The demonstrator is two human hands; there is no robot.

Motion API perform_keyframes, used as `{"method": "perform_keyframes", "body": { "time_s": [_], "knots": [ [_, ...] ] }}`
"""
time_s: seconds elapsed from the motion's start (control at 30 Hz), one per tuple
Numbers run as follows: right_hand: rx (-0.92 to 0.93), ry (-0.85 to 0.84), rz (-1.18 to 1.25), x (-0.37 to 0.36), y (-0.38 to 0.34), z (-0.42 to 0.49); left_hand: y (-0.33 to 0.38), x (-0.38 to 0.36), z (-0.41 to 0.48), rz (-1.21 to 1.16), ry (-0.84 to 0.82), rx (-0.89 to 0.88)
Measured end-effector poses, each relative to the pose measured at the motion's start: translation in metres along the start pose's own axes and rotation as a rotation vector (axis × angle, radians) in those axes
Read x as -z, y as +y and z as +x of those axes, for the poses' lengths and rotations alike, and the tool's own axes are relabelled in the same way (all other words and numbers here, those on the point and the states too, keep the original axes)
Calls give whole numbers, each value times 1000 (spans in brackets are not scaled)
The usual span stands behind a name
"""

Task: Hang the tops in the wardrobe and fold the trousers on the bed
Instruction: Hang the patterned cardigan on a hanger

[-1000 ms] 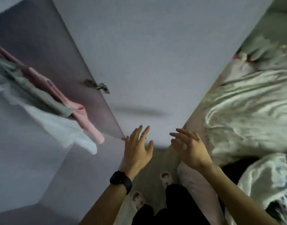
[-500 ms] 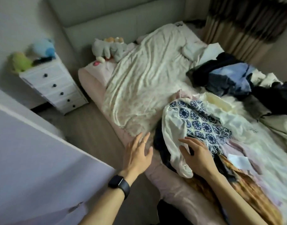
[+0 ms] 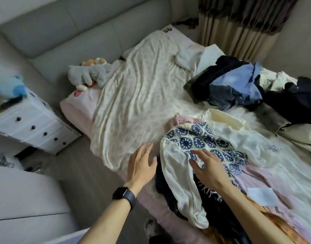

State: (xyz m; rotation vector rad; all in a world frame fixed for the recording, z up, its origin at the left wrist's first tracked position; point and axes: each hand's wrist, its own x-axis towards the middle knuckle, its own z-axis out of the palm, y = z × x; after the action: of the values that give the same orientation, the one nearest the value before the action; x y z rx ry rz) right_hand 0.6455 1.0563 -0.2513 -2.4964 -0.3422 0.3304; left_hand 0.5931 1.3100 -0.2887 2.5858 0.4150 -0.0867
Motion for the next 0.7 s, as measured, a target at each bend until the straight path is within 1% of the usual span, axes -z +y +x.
{"method": "perform_keyframes", "body": {
  "time_s": [0.2, 0.43, 0.53, 0.6, 0.63, 0.7],
  "knots": [
    [-134, -108, -69, -47, -9, 79, -47, -38, 74, 80, -68, 36],
    [-276, -204, -203, -123, -25, 178, -92, -90, 164, 187, -251, 29],
    [-326, -190, -289, -152, -24, 208, -110, -112, 186, 243, -371, 7],
    [-350, -205, -392, -170, -19, 225, -125, -128, 198, 283, -446, 2],
    [-357, -206, -417, -174, -16, 228, -130, -134, 201, 299, -462, 2],
    [-346, -157, -391, -175, -9, 227, -133, -140, 203, 307, -471, 6]
  ]
}}
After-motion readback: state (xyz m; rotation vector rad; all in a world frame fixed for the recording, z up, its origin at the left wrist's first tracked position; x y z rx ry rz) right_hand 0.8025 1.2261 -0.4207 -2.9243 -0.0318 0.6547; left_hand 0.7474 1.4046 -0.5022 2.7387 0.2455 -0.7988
